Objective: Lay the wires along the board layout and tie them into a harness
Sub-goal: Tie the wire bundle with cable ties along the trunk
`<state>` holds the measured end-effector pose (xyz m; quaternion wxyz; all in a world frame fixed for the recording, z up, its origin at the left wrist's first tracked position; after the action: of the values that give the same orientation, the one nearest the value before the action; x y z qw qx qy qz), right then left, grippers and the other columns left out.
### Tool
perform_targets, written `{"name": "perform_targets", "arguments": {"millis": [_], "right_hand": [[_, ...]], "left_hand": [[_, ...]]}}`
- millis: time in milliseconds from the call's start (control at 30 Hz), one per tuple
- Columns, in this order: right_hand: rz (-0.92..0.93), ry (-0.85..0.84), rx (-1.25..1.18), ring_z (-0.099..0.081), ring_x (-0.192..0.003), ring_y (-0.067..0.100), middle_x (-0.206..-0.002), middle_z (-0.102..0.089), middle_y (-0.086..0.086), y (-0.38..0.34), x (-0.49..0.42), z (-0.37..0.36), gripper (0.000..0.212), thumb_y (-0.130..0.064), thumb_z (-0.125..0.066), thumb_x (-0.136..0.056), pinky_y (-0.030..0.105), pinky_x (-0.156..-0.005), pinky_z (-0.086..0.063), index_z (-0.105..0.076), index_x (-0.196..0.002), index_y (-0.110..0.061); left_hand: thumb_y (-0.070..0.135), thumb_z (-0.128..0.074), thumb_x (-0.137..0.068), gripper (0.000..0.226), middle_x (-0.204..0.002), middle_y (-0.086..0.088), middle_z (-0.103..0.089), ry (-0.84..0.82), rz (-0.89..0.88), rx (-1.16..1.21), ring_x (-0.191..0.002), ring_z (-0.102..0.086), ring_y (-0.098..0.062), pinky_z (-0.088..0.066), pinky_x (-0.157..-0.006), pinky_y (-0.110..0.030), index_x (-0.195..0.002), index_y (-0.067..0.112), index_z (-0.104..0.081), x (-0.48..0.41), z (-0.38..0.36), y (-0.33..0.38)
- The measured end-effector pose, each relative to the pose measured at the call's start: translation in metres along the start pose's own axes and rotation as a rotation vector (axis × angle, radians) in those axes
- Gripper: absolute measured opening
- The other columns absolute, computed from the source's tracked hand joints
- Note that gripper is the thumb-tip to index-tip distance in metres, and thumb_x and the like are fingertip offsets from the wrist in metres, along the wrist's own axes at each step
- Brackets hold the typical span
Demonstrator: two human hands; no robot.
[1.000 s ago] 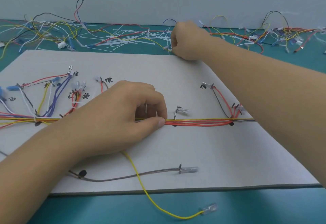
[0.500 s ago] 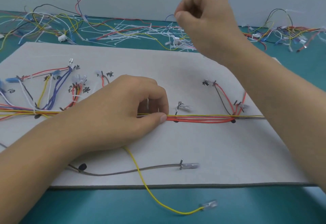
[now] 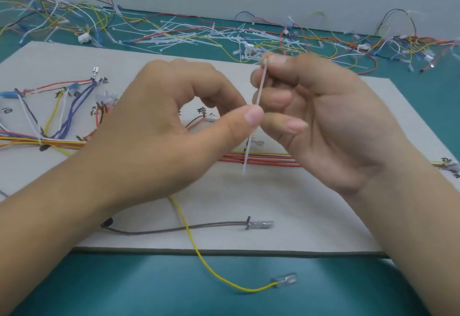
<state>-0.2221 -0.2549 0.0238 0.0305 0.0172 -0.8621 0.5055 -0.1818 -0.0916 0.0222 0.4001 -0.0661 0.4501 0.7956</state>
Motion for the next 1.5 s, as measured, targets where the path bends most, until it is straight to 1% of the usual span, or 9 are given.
{"name": "perform_targets", "arguments": {"millis": [67, 200, 300, 433, 700, 833, 1100, 1400, 1500], "right_hand": [[-0.017, -0.019, 0.025, -0.046, -0.055, 0.005, -0.085, -0.055, 0.004, 0.005, 0.003, -0.001, 0.009, -0.011, -0.054, -0.097, 0.016, -0.037, -0.031, -0.060, -0.090, -0.010], [-0.029, -0.045, 0.033, -0.046, -0.055, 0.005, -0.084, -0.058, 0.001, 0.009, 0.007, -0.002, 0.005, -0.015, -0.058, -0.091, 0.017, -0.038, -0.031, -0.062, -0.089, -0.012], [-0.014, -0.027, 0.070, -0.049, -0.055, 0.007, -0.085, -0.063, 0.002, 0.007, 0.007, 0.000, 0.008, -0.015, -0.061, -0.087, 0.019, -0.041, -0.035, -0.064, -0.093, -0.011], [0.022, -0.013, 0.095, -0.056, -0.060, 0.012, -0.084, -0.066, 0.009, 0.006, 0.007, 0.003, 0.022, -0.008, -0.064, -0.080, 0.022, -0.050, -0.047, -0.066, -0.101, -0.002], [0.020, -0.055, 0.140, -0.067, -0.064, 0.017, -0.082, -0.071, 0.013, -0.001, 0.006, 0.009, 0.018, -0.006, -0.065, -0.072, 0.027, -0.062, -0.057, -0.075, -0.086, -0.004], [-0.003, -0.045, 0.137, -0.069, -0.068, 0.020, -0.084, -0.072, 0.015, -0.004, 0.006, 0.013, 0.025, -0.007, -0.057, -0.070, 0.028, -0.064, -0.057, -0.076, -0.086, -0.003], [0.007, -0.038, 0.335, -0.063, -0.065, 0.017, -0.081, -0.069, 0.008, 0.001, 0.001, 0.015, 0.013, -0.002, -0.073, -0.072, 0.029, -0.061, -0.053, -0.072, -0.082, -0.010], [0.018, -0.055, 0.400, -0.058, -0.063, 0.017, -0.087, -0.068, 0.003, 0.003, 0.000, 0.016, 0.007, -0.007, -0.070, -0.079, 0.030, -0.059, -0.047, -0.072, -0.082, -0.013], [0.026, -0.066, 0.397, -0.061, -0.059, 0.018, -0.086, -0.069, 0.005, 0.002, 0.001, 0.015, 0.008, -0.006, -0.068, -0.081, 0.030, -0.058, -0.049, -0.071, -0.081, -0.014]], "left_hand": [[0.046, -0.068, -0.089, 0.014, -0.077, 0.018, -0.067, 0.009, 0.004, -0.004, -0.087, -0.061, -0.011, -0.037, -0.079, -0.020, -0.082, 0.035, -0.073, 0.002, -0.001, 0.004], [0.032, -0.072, -0.087, 0.010, -0.070, 0.015, -0.066, -0.006, 0.026, 0.005, -0.074, -0.057, -0.002, -0.034, -0.071, -0.009, -0.077, 0.030, -0.074, 0.001, -0.001, 0.001], [0.031, -0.073, -0.087, 0.013, -0.070, 0.014, -0.067, -0.036, 0.040, 0.035, -0.066, -0.058, 0.001, -0.036, -0.066, -0.005, -0.074, 0.030, -0.074, 0.001, -0.002, 0.000], [0.032, -0.073, -0.086, 0.015, -0.070, 0.017, -0.068, -0.063, 0.060, 0.034, -0.067, -0.059, 0.003, -0.037, -0.067, -0.005, -0.071, 0.032, -0.073, 0.001, -0.003, -0.003], [0.032, -0.074, -0.086, 0.014, -0.071, 0.016, -0.069, -0.080, 0.078, 0.026, -0.067, -0.058, 0.003, -0.038, -0.067, -0.005, -0.071, 0.030, -0.074, 0.001, -0.004, -0.007], [0.032, -0.074, -0.086, 0.015, -0.071, 0.018, -0.069, -0.087, 0.083, 0.028, -0.066, -0.058, 0.004, -0.038, -0.066, -0.003, -0.071, 0.030, -0.074, 0.001, -0.004, -0.007], [0.034, -0.073, -0.085, 0.015, -0.068, 0.017, -0.068, -0.111, 0.091, 0.051, -0.068, -0.058, 0.001, -0.038, -0.067, -0.006, -0.069, 0.034, -0.071, 0.001, -0.005, -0.006], [0.021, -0.081, -0.088, 0.026, -0.066, 0.016, -0.067, -0.107, 0.088, 0.036, -0.067, -0.057, 0.002, -0.038, -0.067, -0.005, -0.069, 0.034, -0.070, 0.002, -0.002, -0.004], [0.023, -0.080, -0.088, 0.023, -0.069, 0.016, -0.068, -0.108, 0.077, 0.036, -0.068, -0.057, 0.002, -0.038, -0.068, -0.005, -0.070, 0.034, -0.071, 0.002, -0.002, -0.003]]}}
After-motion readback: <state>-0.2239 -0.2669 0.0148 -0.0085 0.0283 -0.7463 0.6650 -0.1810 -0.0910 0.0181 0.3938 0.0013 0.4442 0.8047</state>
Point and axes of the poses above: each hand's wrist, its own x-axis away from the middle knuckle, its own z-axis out of the back of the hand, y = z × x, the point moved 3 cm from there along -x, towards the middle knuckle
